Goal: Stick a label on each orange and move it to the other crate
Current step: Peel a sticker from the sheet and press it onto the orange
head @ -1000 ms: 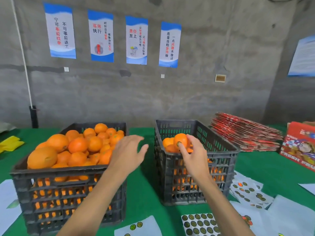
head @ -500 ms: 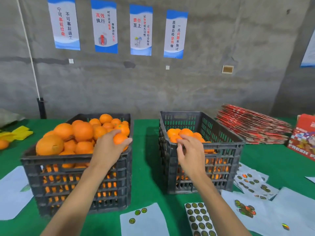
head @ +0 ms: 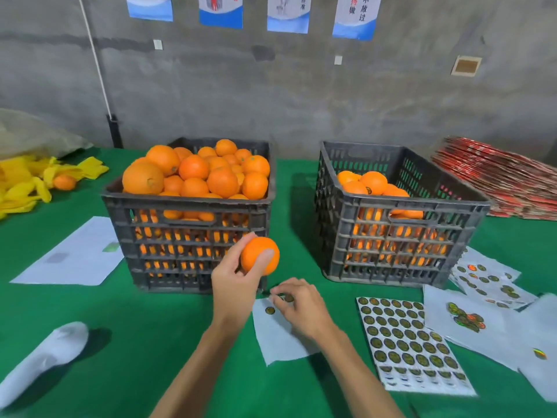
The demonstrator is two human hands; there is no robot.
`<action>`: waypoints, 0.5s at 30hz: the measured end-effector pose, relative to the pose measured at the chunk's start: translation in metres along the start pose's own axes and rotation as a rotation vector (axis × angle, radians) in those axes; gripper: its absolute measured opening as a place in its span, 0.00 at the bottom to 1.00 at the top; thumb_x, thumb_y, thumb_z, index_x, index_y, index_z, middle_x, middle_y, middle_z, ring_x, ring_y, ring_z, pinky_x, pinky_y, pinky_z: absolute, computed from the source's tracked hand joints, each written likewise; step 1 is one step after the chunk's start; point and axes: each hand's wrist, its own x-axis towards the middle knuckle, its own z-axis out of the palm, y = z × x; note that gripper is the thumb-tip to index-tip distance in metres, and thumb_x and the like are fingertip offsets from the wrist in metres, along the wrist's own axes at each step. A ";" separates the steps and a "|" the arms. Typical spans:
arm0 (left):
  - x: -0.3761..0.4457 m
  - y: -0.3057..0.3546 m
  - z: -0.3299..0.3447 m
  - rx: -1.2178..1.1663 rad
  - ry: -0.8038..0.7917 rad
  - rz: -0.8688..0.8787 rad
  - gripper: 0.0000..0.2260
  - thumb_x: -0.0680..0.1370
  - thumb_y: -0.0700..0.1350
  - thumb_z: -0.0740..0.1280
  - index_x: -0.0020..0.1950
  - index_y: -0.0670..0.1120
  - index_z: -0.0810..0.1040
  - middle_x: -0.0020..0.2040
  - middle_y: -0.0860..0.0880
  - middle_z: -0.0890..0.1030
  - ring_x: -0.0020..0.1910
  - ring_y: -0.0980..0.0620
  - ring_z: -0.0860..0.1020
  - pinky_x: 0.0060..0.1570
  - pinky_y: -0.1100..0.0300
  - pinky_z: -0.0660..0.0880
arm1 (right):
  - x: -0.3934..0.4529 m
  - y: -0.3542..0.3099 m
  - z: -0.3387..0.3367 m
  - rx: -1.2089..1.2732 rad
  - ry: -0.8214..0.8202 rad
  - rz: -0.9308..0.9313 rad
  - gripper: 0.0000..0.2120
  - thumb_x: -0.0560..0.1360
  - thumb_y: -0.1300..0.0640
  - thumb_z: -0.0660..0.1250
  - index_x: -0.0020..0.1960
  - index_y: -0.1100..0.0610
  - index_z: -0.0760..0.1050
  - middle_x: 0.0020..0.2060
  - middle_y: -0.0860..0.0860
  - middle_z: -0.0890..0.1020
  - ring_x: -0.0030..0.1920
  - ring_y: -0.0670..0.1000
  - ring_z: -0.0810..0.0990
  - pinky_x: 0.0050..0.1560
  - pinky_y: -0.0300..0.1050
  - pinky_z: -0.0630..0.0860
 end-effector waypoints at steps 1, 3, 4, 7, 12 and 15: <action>-0.003 -0.010 -0.003 0.009 -0.004 -0.067 0.17 0.74 0.56 0.78 0.62 0.63 0.82 0.61 0.59 0.83 0.59 0.59 0.82 0.53 0.61 0.81 | -0.003 0.002 0.006 -0.008 -0.042 0.005 0.12 0.80 0.47 0.67 0.58 0.50 0.85 0.56 0.45 0.83 0.57 0.49 0.77 0.63 0.50 0.71; -0.007 -0.029 -0.009 0.012 -0.005 -0.219 0.13 0.77 0.53 0.75 0.61 0.59 0.83 0.62 0.53 0.84 0.58 0.55 0.83 0.51 0.54 0.83 | -0.009 0.005 0.017 -0.088 -0.119 0.009 0.17 0.80 0.42 0.65 0.61 0.50 0.83 0.60 0.47 0.81 0.60 0.51 0.76 0.63 0.48 0.71; -0.008 -0.038 -0.011 -0.019 0.000 -0.316 0.11 0.78 0.53 0.74 0.59 0.57 0.83 0.63 0.49 0.83 0.58 0.51 0.83 0.49 0.52 0.84 | -0.011 0.006 0.022 -0.147 -0.155 0.014 0.20 0.80 0.40 0.64 0.63 0.51 0.81 0.63 0.47 0.79 0.63 0.52 0.74 0.64 0.48 0.69; -0.021 -0.059 -0.014 -0.158 0.019 -0.583 0.15 0.80 0.54 0.71 0.62 0.48 0.82 0.65 0.42 0.79 0.58 0.41 0.82 0.45 0.51 0.84 | -0.016 0.013 0.034 -0.211 -0.174 0.033 0.24 0.79 0.36 0.63 0.68 0.50 0.78 0.65 0.45 0.74 0.64 0.50 0.69 0.63 0.46 0.66; -0.031 -0.074 -0.016 -0.329 0.102 -0.717 0.24 0.81 0.56 0.68 0.71 0.42 0.73 0.67 0.38 0.75 0.59 0.38 0.81 0.49 0.48 0.84 | -0.013 0.012 0.037 -0.150 -0.099 0.068 0.17 0.81 0.42 0.65 0.64 0.49 0.81 0.58 0.44 0.76 0.60 0.49 0.70 0.60 0.45 0.67; -0.035 -0.077 -0.016 -0.268 0.110 -0.692 0.23 0.81 0.57 0.67 0.70 0.45 0.75 0.66 0.41 0.76 0.59 0.40 0.82 0.49 0.52 0.83 | -0.010 0.010 0.035 -0.157 -0.099 0.078 0.16 0.80 0.42 0.66 0.61 0.49 0.81 0.56 0.44 0.77 0.57 0.48 0.71 0.60 0.46 0.70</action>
